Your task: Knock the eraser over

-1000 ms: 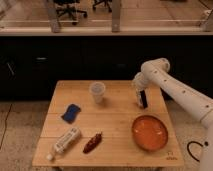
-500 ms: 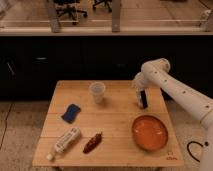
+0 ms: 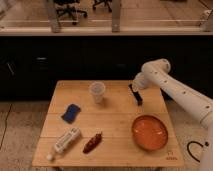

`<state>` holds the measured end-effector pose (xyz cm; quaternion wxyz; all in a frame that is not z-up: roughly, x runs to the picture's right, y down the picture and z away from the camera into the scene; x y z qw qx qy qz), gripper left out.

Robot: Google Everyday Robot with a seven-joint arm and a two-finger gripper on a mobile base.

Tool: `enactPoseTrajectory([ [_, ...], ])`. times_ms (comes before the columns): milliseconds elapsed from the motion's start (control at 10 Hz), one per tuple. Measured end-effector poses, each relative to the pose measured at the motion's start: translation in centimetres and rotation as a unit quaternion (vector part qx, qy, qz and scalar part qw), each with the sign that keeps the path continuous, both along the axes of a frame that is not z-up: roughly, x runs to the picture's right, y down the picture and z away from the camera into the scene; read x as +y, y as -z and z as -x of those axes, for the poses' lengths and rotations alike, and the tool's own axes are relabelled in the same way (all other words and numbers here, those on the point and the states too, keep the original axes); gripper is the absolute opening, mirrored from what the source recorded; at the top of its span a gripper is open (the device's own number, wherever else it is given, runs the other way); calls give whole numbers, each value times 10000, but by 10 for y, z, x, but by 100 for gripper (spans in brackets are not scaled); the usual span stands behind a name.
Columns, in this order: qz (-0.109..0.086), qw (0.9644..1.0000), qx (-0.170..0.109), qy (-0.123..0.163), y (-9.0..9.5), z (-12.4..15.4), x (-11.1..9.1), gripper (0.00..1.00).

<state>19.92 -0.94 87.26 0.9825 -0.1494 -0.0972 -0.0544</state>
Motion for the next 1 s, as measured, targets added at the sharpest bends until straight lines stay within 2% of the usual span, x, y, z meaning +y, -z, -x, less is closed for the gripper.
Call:
enactPoseTrajectory([
  [1000, -37, 10000, 2, 32, 2, 6, 7, 0],
])
